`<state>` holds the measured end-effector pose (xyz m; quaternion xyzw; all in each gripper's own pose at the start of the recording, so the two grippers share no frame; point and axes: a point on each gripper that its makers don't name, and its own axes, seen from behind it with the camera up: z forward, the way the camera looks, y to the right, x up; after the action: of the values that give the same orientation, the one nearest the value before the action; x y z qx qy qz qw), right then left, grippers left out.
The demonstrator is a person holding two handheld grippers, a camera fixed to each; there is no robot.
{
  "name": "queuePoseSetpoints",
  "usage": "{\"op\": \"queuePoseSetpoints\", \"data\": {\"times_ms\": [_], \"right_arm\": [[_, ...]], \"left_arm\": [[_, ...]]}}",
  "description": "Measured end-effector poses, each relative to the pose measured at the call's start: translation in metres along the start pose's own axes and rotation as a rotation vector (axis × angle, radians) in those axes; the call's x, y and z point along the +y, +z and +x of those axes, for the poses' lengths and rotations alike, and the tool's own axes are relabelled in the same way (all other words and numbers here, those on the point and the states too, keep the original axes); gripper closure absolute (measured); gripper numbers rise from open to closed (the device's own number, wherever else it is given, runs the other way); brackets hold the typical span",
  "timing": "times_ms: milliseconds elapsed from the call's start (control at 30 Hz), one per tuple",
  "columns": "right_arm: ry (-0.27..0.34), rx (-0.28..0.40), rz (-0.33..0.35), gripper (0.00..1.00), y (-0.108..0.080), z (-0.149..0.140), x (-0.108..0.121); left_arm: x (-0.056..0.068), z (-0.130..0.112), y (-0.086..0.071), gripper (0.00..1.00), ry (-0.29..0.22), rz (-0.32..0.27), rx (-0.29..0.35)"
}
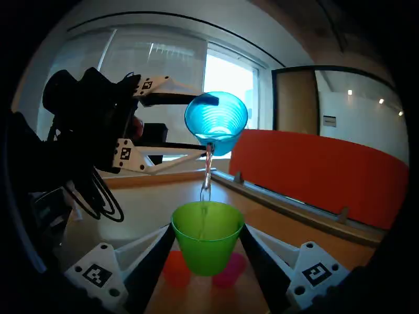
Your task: Pour water
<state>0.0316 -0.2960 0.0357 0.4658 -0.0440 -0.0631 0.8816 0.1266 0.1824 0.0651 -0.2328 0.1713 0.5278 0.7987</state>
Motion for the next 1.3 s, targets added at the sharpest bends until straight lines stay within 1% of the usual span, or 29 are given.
{"op": "queuePoseSetpoints", "data": {"times_ms": [167,667,1300], "right_arm": [[-0.002,-0.001,0.004,0.1,-0.0003,0.0003,-0.0017],[-0.013,0.004,0.009,0.1,0.0009,0.0037,-0.0044],[-0.023,0.012,0.014,0.1,-0.0007,0.0075,-0.0062]], "left_arm": [[0.0036,0.0015,-0.0006,0.16,0.007,0.0,0.003],[0.0001,0.0035,-0.0038,0.16,0.032,0.007,0.007],[0.002,0.0093,-0.0042,0.16,0.05,-0.003,0.024]]}}
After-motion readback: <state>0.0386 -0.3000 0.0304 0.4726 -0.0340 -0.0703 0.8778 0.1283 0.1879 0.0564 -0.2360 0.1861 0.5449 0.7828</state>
